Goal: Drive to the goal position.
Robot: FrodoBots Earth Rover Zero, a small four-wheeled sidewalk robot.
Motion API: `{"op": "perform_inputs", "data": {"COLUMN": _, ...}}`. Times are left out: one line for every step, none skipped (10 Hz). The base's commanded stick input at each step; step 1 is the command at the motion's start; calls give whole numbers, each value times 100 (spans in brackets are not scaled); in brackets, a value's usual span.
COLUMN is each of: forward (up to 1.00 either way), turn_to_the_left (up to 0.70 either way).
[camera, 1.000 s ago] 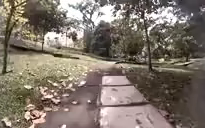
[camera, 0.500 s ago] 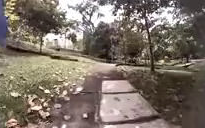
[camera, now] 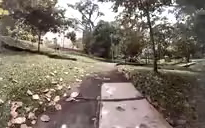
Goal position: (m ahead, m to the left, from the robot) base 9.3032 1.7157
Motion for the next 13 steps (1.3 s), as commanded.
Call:
{"op": "perform_inputs", "data": {"forward": 70, "turn_to_the_left": 0}}
{"op": "perform_inputs", "data": {"forward": 70, "turn_to_the_left": 0}}
{"op": "perform_inputs", "data": {"forward": 70, "turn_to_the_left": 0}}
{"op": "perform_inputs", "data": {"forward": 70, "turn_to_the_left": 0}}
{"op": "perform_inputs", "data": {"forward": 70, "turn_to_the_left": 0}}
{"op": "perform_inputs", "data": {"forward": 70, "turn_to_the_left": 0}}
{"op": "perform_inputs", "data": {"forward": 70, "turn_to_the_left": 0}}
{"op": "perform_inputs", "data": {"forward": 70, "turn_to_the_left": 0}}
{"op": "perform_inputs", "data": {"forward": 70, "turn_to_the_left": 4}}
{"op": "perform_inputs", "data": {"forward": 70, "turn_to_the_left": 24}}
{"op": "perform_inputs", "data": {"forward": 70, "turn_to_the_left": 10}}
{"op": "perform_inputs", "data": {"forward": 70, "turn_to_the_left": 0}}
{"op": "perform_inputs", "data": {"forward": 70, "turn_to_the_left": 0}}
